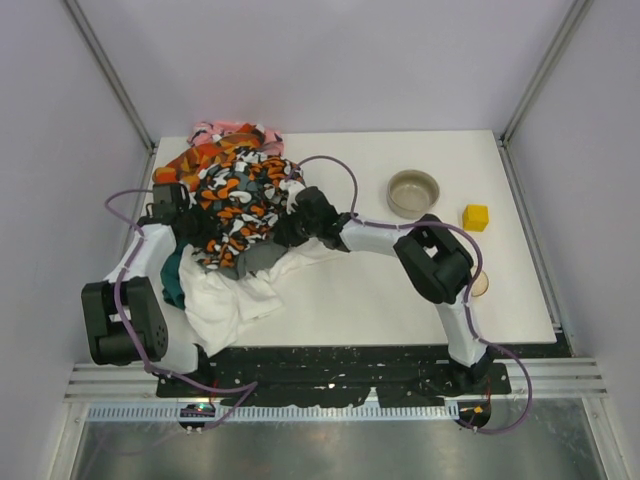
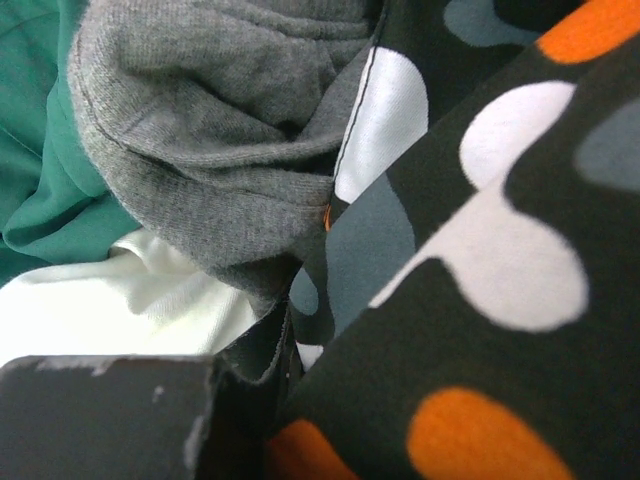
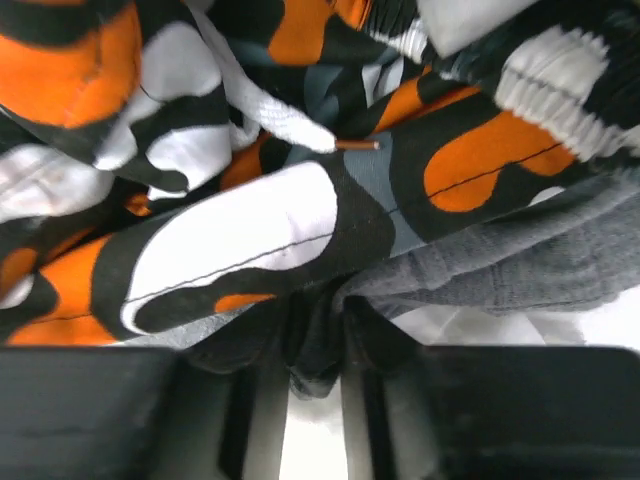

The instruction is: Pick out a specific cloth from the pile

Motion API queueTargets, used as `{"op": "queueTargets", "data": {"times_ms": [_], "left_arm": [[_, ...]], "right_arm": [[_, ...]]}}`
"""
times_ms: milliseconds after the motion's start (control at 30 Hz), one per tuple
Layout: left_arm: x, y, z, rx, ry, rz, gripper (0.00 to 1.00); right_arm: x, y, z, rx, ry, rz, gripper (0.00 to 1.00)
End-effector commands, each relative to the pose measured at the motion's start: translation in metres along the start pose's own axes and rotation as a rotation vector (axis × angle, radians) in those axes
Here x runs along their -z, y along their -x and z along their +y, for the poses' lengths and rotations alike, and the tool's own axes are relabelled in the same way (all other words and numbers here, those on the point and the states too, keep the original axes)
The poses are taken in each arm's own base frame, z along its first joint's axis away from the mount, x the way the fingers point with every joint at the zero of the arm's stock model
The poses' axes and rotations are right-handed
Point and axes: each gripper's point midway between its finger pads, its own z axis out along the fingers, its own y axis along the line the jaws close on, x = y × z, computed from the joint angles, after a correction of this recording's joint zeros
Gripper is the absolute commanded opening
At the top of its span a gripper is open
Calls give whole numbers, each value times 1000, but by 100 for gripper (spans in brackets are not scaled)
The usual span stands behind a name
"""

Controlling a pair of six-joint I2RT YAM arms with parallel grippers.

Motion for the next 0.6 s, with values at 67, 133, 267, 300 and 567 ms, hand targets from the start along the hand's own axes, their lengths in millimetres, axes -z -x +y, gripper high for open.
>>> {"op": "queueTargets", "data": {"times_ms": [67,133,267,300,567], "left_arm": [[-8,9,6,36,8,-32,12],[-10,8,10,37,20,-29,12],[-15,-2,19,45,45,-11,12],[-17,-4,21,46,51,-6,11],[-25,-24,42,60,110,34,12]], "right_arm": [[38,74,33,146,8,-151,17],[76,105,42,226,-59,-214,16],[147,153,43,339,-237,-324,5],[160,162,47,371,-241,-344,6],[325,277,111,513,-251,-680,6]]}}
